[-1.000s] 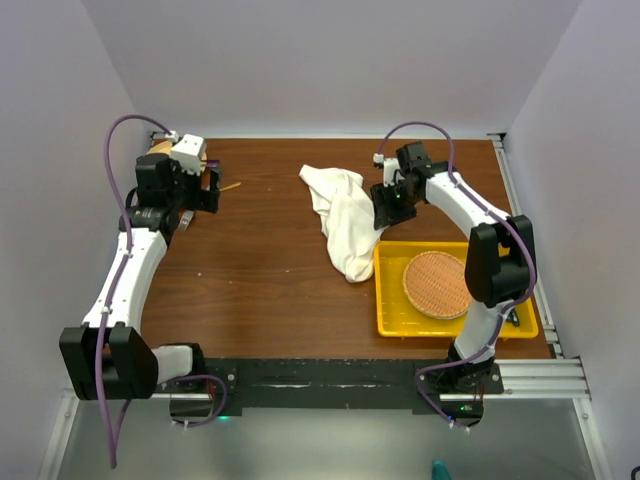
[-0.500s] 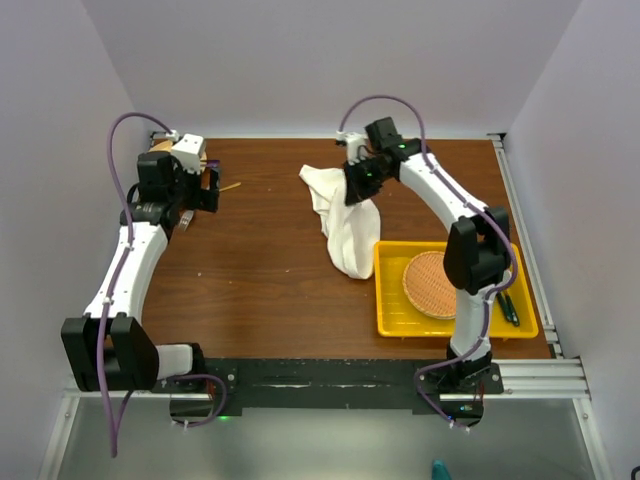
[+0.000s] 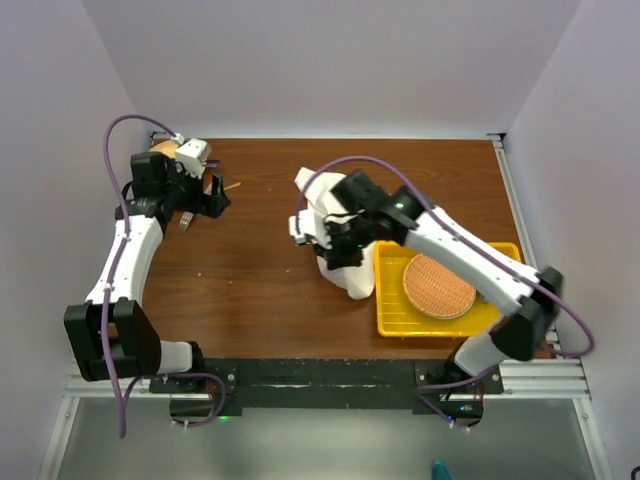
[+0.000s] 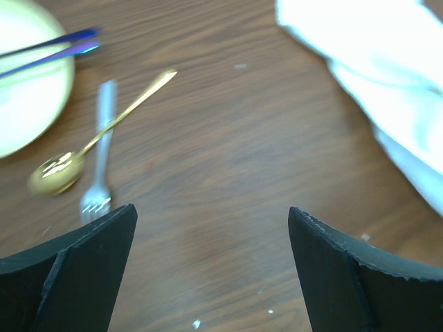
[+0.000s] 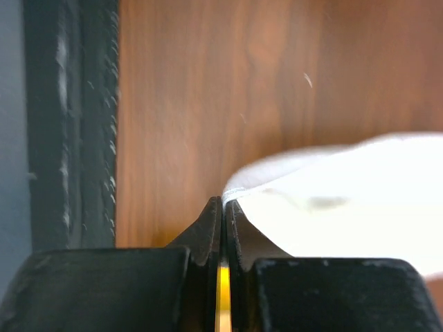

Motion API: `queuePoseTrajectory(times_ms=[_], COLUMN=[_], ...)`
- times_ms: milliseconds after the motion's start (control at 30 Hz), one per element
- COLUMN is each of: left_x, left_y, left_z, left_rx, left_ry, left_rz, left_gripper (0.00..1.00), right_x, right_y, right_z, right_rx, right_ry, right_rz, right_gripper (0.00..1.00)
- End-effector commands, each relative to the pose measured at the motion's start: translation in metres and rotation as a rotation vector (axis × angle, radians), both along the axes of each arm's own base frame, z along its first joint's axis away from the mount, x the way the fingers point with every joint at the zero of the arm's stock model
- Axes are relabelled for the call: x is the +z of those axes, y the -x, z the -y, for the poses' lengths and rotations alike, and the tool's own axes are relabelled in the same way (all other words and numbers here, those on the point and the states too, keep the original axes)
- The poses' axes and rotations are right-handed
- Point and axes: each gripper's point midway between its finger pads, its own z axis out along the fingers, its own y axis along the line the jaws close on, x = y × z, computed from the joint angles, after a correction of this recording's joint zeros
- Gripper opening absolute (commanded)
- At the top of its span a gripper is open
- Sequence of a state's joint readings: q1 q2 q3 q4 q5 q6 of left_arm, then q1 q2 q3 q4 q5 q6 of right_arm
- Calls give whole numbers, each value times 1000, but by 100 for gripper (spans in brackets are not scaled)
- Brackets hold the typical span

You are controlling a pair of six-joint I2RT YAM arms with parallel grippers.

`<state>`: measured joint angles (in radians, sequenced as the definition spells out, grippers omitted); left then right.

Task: Fold the napkin into a case and place the utensils inside
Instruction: Pick up the crumpled napkin from the center of the board.

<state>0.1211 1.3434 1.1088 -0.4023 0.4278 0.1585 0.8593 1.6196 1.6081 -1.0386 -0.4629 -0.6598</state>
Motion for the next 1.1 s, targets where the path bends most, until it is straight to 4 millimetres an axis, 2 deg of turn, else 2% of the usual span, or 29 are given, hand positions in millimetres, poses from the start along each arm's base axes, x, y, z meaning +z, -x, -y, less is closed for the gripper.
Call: queuePoseTrajectory(times_ms=[0, 67, 100, 133, 200, 233, 267, 300, 367, 400, 500, 533, 567, 600, 667, 700, 767, 867, 933, 967, 1033, 1067], left_x=[9, -4, -14, -17, -28, -27, -29, -42, -49, -61, -81, -76, -84, -76, -83, -76, -83, -85, -86, -93, -96, -100], left_y=[10, 17, 15, 16, 9, 3, 0, -3, -10, -14, -21, -25, -29, -38, -44, -50, -51, -55, -55, -55, -54, -54], left_z=[62, 91, 98, 114, 126, 136, 142, 150, 170, 176, 200, 213, 218, 225, 241, 248, 261, 275, 283, 284, 288, 289], left_rx=[-367, -470, -499, -546, -576, -606, -629, -675, -737, -765, -840, -862, -869, -869, -888, -897, -928, -947, -971, -985, -1003, -1009], left_ry=[34, -9, -42, -45, -21, -17, -13, -17, -41, -63, -102, -110, -117, -132, -143, -150, -163, -185, -189, -199, -199, -202], left_rz=[99, 91, 85, 98, 91, 125, 133, 126, 175, 187, 291, 353, 361, 421, 447, 481, 499, 548, 563, 558, 548, 537], left_gripper=[94, 92, 92, 92, 93, 93, 94, 95, 95, 95, 93, 92, 91, 90, 88, 86, 83, 73, 60, 56, 41, 26], right_x=[13, 11, 18, 23, 37, 40, 44, 47, 52, 53, 64, 71, 75, 78, 81, 81, 82, 84, 85, 85, 90, 92], right_y=[-14, -26, -34, -41, -51, -52, -53, -52, -50, -49, -48, -47, -45, -44, -40, -40, -39, -39, -41, -41, -45, -47], right_z=[60, 75, 87, 92, 110, 114, 118, 120, 125, 126, 133, 135, 136, 137, 139, 141, 142, 142, 144, 144, 143, 144], right_rx=[-88, -196, -271, -314, -397, -413, -429, -436, -464, -485, -534, -546, -549, -555, -561, -574, -583, -592, -606, -608, -616, -626], right_ry=[35, 45, 32, 18, -10, -18, -26, -37, -46, -49, -63, -79, -90, -100, -105, -101, -103, -111, -106, -107, -119, -122], right_rz=[175, 214, 224, 240, 267, 279, 304, 317, 328, 320, 341, 356, 360, 361, 360, 359, 356, 358, 364, 366, 383, 396], right_gripper=[0, 0, 0, 0, 0, 0, 0, 0, 0, 0, 0, 0, 0, 0, 0, 0, 0, 0, 0, 0, 0, 0])
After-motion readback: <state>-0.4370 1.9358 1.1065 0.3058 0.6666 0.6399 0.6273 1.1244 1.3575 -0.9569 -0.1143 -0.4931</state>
